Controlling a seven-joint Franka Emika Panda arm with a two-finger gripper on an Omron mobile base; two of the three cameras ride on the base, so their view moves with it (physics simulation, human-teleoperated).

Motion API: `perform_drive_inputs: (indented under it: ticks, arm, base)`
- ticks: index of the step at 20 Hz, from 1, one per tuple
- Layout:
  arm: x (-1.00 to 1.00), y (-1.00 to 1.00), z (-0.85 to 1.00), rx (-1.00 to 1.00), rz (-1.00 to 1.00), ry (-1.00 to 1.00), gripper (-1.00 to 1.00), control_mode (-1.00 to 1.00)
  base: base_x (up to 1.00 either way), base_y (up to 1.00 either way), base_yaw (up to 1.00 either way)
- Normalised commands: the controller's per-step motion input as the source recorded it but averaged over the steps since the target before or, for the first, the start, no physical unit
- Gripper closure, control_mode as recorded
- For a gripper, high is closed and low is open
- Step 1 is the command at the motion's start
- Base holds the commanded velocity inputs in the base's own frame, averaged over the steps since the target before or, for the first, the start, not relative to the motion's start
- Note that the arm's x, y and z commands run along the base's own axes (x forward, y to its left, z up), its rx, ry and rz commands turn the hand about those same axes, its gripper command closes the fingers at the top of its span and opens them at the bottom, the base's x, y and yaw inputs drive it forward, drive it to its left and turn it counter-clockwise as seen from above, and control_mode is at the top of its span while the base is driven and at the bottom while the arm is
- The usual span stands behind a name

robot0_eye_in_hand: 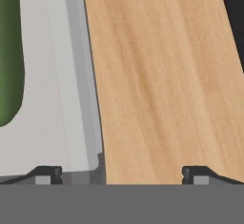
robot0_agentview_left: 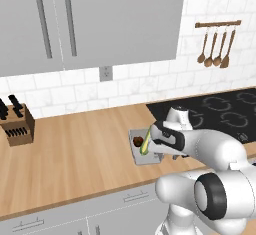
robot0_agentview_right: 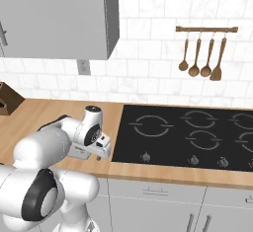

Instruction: Take the meat container that has the chicken drumstick and place it on the second highest rack of the freezer. Then take the vegetable container that has the corn and bell pepper and place it on the highest rack of the freezer.

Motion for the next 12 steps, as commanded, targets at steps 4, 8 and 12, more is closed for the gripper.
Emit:
perform_drive_inputs:
  ticks: [4, 8, 12]
  arm:
    - [0.0, 0.0, 0.0, 0.0, 0.0, 0.0, 1.0, -1.0]
    - [0.0, 0.0, 0.0, 0.0, 0.0, 0.01, 1.0, -1.0]
    - [0.0, 0.0, 0.0, 0.0, 0.0, 0.01, 1.0, -1.0]
  base:
    - [0.0, 0.0, 0.0]
    - [0.0, 0.0, 0.0]
    - [0.0, 0.0, 0.0]
